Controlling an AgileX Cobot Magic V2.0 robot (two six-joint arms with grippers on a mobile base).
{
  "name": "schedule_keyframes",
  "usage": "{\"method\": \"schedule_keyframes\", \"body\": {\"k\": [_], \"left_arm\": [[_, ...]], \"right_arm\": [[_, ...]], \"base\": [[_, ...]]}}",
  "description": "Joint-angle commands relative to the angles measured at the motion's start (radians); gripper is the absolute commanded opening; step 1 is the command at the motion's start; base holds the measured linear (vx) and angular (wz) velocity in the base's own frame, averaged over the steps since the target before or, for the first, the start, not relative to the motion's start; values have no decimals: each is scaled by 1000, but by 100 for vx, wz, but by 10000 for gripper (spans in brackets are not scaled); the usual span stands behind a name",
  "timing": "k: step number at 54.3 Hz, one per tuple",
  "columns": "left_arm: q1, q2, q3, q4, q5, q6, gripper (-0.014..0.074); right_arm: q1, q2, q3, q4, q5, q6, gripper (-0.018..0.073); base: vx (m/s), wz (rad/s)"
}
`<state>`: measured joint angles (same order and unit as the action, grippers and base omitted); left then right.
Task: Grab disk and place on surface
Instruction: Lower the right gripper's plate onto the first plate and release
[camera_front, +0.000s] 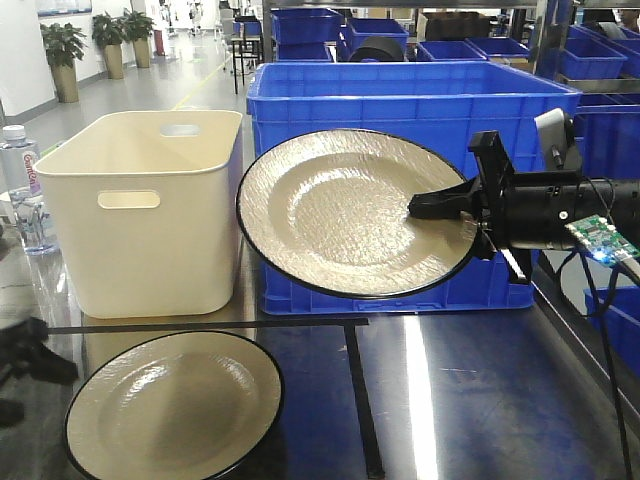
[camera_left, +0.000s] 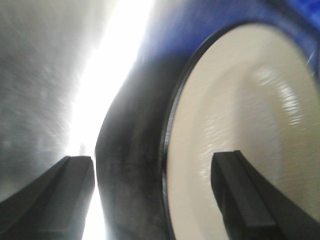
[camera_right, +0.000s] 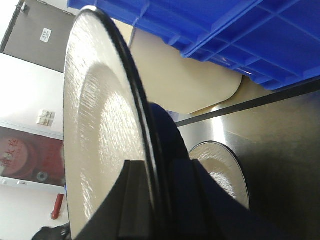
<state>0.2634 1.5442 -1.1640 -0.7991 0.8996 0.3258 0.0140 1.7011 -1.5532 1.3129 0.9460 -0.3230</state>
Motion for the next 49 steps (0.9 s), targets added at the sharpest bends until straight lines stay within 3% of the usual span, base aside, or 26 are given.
{"method": "schedule_keyframes", "body": {"k": [1, 17, 25, 41, 49], "left_arm": [[13, -130, -34, -50, -13, 3, 582], [14, -365, -34, -50, -37, 9, 582], [14, -422, -34, -50, -44, 8, 582], [14, -429, -34, -53, -16, 8, 582], [14, -429, -34, -53, -20, 8, 582]], "right_arm": [[30, -58, -42, 119, -28, -3, -8], [345, 40, -42, 108, -279, -4, -8], [446, 123, -42, 108, -346, -4, -8], [464, 205, -42, 103, -330, -22, 22], [464, 221, -42, 19, -327, -26, 102]], "base": [[0, 0], [0, 0], [0, 0], [0, 0], [0, 0]]}}
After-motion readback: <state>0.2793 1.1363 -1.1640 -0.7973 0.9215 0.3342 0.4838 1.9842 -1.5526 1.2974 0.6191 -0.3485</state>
